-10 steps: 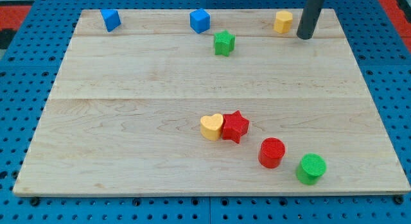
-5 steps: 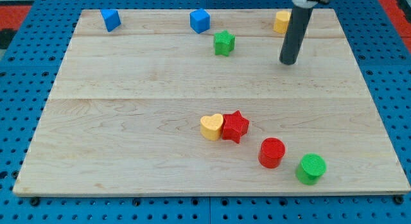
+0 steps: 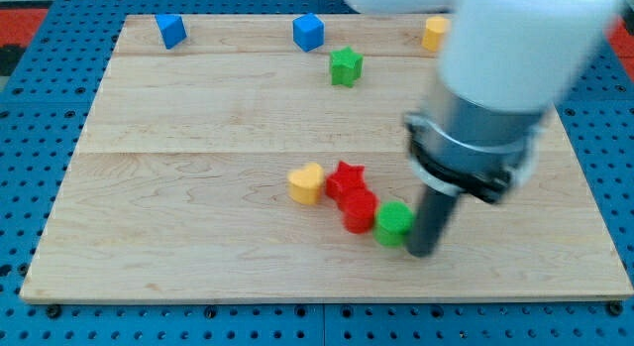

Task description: Slide the green circle towards the center left

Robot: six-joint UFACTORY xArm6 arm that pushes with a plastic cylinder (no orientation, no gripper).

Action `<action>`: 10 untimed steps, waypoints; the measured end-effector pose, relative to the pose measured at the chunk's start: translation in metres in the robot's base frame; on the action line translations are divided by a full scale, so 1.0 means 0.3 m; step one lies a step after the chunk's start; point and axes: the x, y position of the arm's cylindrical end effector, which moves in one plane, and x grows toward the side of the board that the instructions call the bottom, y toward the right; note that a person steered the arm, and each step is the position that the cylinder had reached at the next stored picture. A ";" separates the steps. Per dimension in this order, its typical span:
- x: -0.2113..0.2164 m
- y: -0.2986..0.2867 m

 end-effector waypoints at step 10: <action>-0.576 -0.723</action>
